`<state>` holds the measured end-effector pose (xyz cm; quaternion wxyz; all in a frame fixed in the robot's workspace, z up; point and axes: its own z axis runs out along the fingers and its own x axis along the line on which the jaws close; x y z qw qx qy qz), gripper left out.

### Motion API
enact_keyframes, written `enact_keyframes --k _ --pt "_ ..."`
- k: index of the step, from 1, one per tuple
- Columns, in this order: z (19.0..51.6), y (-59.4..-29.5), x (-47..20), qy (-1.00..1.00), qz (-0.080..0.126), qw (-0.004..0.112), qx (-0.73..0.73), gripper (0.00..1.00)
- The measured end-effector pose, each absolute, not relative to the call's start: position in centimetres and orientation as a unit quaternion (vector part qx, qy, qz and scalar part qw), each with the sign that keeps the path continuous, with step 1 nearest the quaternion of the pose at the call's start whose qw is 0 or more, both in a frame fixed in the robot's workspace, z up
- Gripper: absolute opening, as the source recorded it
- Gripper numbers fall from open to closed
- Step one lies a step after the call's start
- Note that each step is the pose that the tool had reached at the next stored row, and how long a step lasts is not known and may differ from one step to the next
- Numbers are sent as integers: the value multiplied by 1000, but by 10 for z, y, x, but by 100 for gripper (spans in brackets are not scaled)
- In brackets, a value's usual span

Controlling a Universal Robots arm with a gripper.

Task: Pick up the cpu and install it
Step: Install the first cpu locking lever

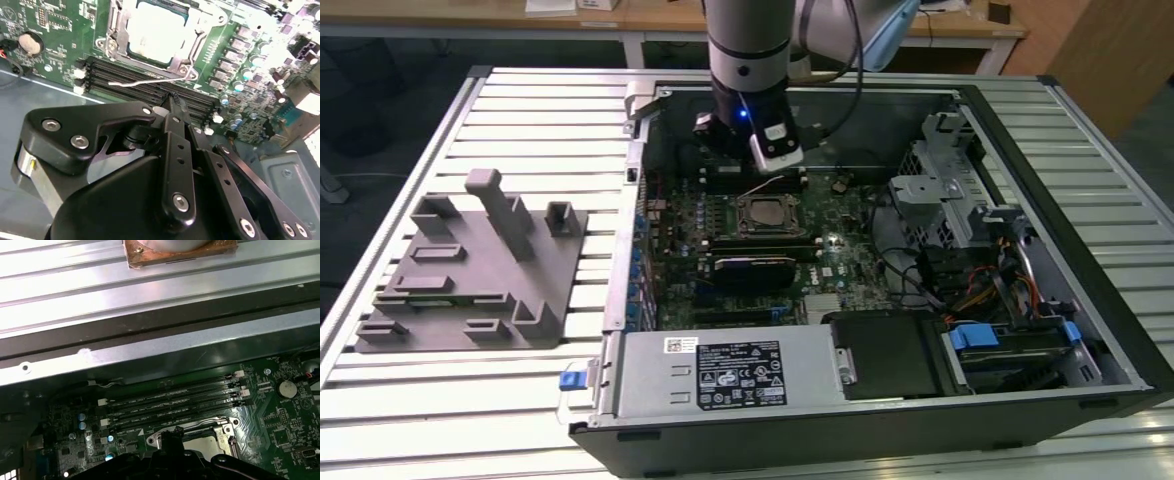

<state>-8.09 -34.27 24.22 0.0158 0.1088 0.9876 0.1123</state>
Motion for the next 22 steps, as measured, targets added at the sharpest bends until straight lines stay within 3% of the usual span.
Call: enact_keyframes --k 22 --pt "237 -338 -60 983 100 22 153 11"
